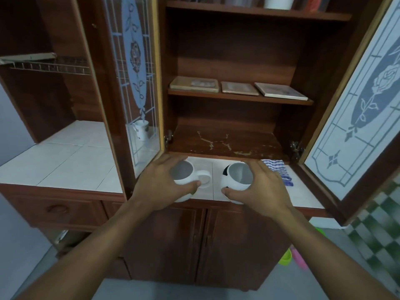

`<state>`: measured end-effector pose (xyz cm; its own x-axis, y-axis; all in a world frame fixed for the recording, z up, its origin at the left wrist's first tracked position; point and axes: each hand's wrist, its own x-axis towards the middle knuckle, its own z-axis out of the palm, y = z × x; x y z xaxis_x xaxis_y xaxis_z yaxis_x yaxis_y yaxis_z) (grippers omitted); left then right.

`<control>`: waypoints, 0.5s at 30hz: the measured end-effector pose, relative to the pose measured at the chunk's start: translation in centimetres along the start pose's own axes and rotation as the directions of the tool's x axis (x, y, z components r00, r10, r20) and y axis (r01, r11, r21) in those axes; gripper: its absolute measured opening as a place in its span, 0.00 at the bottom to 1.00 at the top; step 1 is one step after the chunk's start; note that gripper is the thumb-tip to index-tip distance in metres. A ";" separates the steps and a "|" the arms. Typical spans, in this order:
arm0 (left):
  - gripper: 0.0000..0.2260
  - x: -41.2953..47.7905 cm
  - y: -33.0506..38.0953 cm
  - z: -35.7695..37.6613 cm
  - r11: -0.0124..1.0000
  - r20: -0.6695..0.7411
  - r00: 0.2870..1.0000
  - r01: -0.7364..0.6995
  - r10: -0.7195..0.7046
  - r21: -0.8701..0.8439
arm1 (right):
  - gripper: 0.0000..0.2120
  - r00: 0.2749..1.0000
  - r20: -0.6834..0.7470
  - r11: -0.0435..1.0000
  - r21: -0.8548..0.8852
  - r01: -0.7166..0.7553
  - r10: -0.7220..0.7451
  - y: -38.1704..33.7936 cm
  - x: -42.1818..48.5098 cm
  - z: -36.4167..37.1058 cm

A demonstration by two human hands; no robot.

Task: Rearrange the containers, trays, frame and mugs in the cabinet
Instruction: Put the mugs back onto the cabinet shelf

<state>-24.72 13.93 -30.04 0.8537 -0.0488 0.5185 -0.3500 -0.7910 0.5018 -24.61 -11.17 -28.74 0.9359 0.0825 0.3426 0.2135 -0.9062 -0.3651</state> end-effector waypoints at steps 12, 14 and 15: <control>0.38 5.5 -2.2 3.4 1.000 0.058 0.998 -0.023 0.022 0.008 | 0.39 0.999 -0.035 0.999 -0.007 -0.034 0.033 2.3 4.3 2.1; 0.39 6.6 -2.6 3.8 1.000 0.059 0.998 -0.025 0.026 -0.014 | 0.40 0.999 -0.037 0.999 0.001 -0.039 0.039 2.6 5.2 2.5; 0.39 7.2 -2.8 4.1 0.999 0.052 0.998 -0.028 0.029 -0.017 | 0.40 0.999 -0.029 0.999 0.001 -0.043 0.043 2.8 5.6 2.6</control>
<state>-15.98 13.30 -30.57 0.8622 -0.1031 0.4960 -0.3802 -0.7788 0.4990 -17.99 -12.14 -30.10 0.9355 0.0315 0.3520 0.1736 -0.9085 -0.3802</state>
